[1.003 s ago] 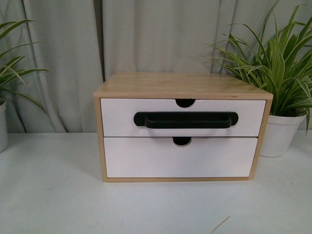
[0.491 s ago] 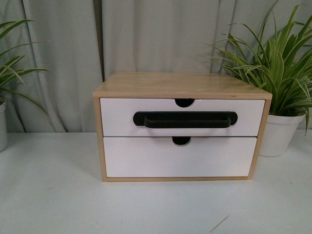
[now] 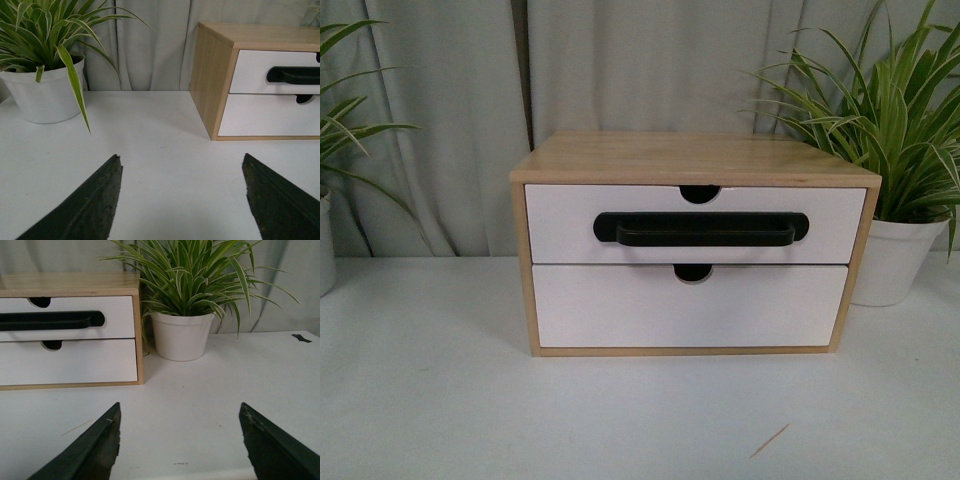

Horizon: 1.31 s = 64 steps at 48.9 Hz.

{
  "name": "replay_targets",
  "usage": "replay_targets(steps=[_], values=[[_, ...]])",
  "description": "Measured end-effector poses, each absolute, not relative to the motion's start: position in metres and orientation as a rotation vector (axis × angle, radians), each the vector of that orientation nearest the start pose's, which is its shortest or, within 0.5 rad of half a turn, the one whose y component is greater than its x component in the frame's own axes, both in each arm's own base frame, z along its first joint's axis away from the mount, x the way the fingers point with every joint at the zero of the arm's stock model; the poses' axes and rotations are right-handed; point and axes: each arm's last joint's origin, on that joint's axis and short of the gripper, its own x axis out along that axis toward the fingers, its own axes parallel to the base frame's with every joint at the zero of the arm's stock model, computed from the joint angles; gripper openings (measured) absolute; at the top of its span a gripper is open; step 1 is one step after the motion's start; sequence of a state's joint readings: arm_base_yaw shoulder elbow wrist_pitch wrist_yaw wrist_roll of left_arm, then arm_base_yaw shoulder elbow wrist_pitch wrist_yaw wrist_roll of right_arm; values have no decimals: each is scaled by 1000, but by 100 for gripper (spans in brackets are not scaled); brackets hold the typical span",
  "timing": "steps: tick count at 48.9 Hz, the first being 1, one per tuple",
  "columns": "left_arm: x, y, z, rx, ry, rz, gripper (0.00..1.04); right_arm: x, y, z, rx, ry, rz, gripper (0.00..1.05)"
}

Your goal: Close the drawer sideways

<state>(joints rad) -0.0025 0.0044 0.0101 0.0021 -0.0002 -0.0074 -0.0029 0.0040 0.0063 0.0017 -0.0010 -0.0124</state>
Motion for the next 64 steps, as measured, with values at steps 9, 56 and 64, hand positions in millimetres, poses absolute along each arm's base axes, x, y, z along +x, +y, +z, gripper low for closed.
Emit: replay_targets(steps=[9,56,64], values=[[97,0,167,-6,-8,-2,99,98,0,166,-10,-4,-2,97],[97,0,167,-5,-8,-2,99,98,0,166,-10,-4,-2,96],[97,0,167,-5,-8,-2,99,98,0,166,-10,-4,-2,96]])
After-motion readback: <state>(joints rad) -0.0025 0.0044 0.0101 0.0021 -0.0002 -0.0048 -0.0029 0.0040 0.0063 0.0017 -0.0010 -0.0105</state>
